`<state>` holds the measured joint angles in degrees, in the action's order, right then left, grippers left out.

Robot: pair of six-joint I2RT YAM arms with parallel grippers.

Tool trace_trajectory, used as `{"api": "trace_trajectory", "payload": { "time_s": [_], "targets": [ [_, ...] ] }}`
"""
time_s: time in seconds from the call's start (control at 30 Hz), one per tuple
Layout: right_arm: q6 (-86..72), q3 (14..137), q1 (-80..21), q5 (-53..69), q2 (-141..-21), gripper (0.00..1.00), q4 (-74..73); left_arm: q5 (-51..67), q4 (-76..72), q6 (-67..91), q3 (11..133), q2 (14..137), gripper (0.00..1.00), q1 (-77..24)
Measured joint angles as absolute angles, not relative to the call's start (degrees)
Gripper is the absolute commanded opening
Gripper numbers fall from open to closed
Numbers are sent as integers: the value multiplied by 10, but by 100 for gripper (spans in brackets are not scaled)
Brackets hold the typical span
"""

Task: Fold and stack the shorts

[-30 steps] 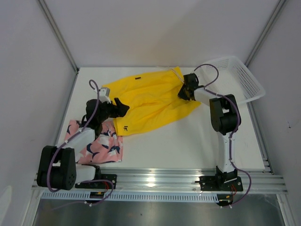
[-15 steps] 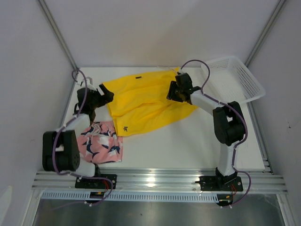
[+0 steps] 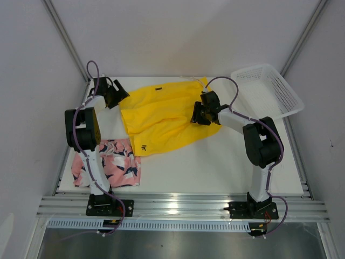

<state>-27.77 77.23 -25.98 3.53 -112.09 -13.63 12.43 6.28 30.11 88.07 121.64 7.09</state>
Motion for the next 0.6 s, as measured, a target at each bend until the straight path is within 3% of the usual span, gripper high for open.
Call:
{"api": "trace_trajectory", "payload": {
  "time_s": [0.27, 0.57, 0.6],
  "targets": [
    [-278, 767, -234, 44, -1132, 47, -134, 128, 107, 322, 947, 1283, 77, 72],
    [-283, 748, -219, 57, -1133, 43, -104, 132, 132, 347, 1055, 1357, 42, 74],
    [-284, 744, -218, 60, -1133, 42, -102, 136, 136, 349, 1077, 1372, 32, 74]
  ]
}}
